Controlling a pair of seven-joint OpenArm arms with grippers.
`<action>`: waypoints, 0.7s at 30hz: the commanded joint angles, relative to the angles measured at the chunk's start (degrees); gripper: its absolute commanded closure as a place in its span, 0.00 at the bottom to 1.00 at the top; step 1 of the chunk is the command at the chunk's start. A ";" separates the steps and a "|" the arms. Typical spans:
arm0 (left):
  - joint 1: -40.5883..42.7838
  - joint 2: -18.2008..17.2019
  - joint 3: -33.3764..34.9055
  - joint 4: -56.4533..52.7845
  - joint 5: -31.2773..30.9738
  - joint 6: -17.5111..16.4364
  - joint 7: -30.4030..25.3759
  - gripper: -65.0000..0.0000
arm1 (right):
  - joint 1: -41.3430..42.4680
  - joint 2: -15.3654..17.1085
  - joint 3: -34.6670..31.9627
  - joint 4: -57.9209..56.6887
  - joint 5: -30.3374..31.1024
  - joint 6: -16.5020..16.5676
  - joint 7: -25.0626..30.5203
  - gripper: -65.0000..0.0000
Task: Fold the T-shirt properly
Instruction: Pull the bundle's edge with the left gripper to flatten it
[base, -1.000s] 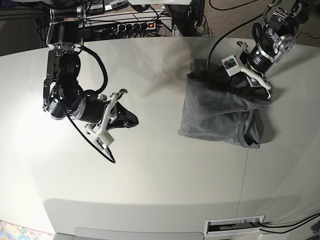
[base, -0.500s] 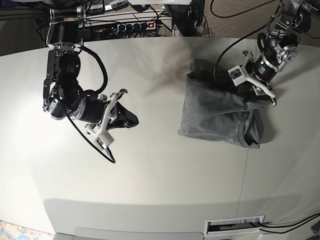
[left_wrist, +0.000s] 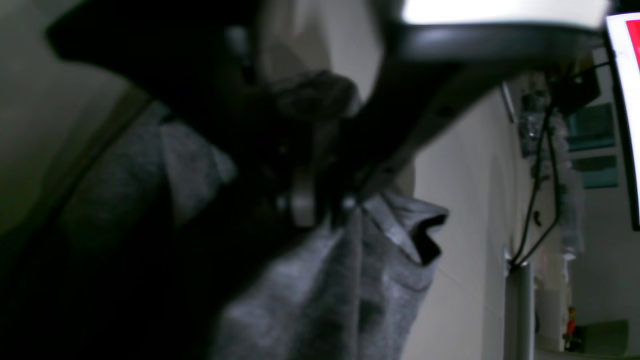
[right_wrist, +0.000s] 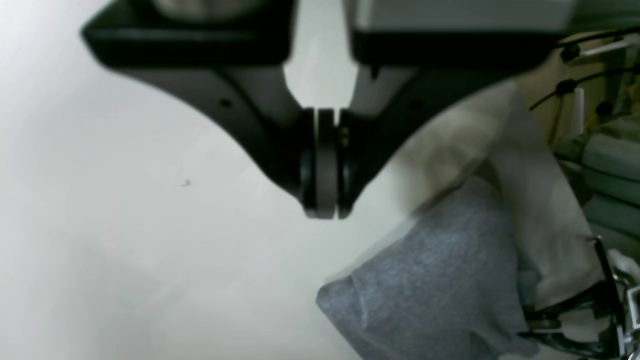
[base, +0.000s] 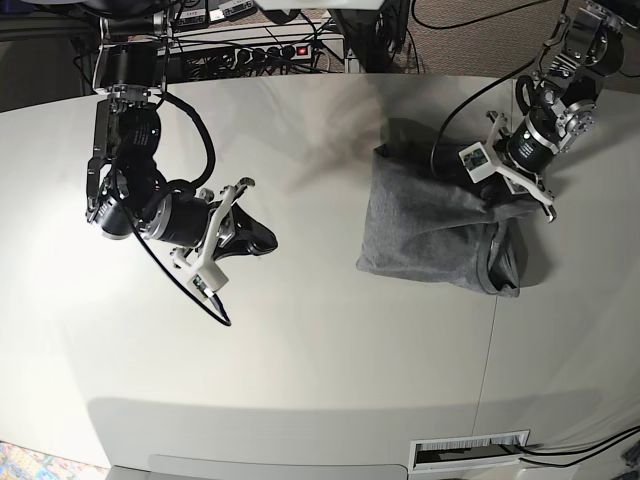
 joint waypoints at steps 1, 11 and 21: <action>-0.68 -0.79 -0.44 0.76 -0.24 0.22 -0.81 1.00 | 1.14 0.48 0.26 0.96 1.20 0.08 1.14 1.00; 3.61 -2.29 -0.44 12.66 -2.01 -0.09 8.55 1.00 | 1.16 0.50 0.26 0.96 0.96 0.08 1.38 1.00; 11.82 -3.23 -0.46 23.37 -2.14 -0.11 15.34 1.00 | 1.16 0.50 0.26 0.96 0.96 0.08 1.33 1.00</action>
